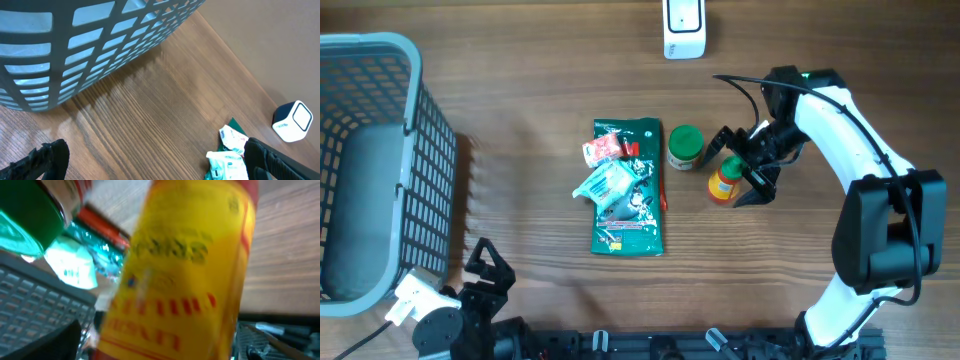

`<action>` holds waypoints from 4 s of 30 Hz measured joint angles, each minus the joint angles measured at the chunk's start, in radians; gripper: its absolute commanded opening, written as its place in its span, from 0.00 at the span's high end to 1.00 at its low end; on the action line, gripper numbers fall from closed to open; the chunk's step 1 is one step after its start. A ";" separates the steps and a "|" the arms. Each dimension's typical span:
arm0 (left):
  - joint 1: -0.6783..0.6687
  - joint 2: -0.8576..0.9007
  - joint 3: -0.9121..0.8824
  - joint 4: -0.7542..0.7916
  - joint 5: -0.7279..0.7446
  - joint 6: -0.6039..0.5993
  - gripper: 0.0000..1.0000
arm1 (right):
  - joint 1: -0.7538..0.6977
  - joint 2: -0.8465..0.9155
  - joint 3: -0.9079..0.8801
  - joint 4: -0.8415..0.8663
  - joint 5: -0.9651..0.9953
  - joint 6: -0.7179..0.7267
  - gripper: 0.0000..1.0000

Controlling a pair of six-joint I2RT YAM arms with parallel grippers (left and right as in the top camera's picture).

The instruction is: Scan the item barcode

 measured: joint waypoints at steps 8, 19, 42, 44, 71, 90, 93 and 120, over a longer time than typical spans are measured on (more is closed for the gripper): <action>0.000 0.000 0.000 0.000 0.000 0.000 0.00 | -0.001 0.025 0.000 0.105 0.025 -0.043 0.00; 0.000 0.000 0.000 0.000 0.000 0.000 0.00 | -0.018 0.180 0.000 0.050 -0.077 -0.241 0.06; 0.000 0.000 0.000 0.000 0.000 0.000 0.00 | -0.029 0.225 -0.002 0.108 -0.150 -0.361 0.41; 0.000 0.000 0.000 0.000 0.000 0.000 0.00 | -0.029 0.225 -0.002 0.107 -0.151 -0.364 0.41; 0.000 0.000 0.000 0.000 0.000 0.000 0.00 | -0.086 0.096 -0.011 -0.054 0.033 -0.141 0.75; 0.000 0.000 0.000 0.000 0.000 0.000 0.00 | -0.058 -0.392 -0.013 0.335 0.360 0.490 0.76; 0.000 0.000 0.000 0.000 0.000 0.000 0.00 | -0.010 -0.384 -0.013 0.438 0.431 0.538 0.74; 0.000 0.000 0.000 0.000 0.000 0.000 0.00 | 0.132 0.303 0.378 1.285 0.837 0.541 0.66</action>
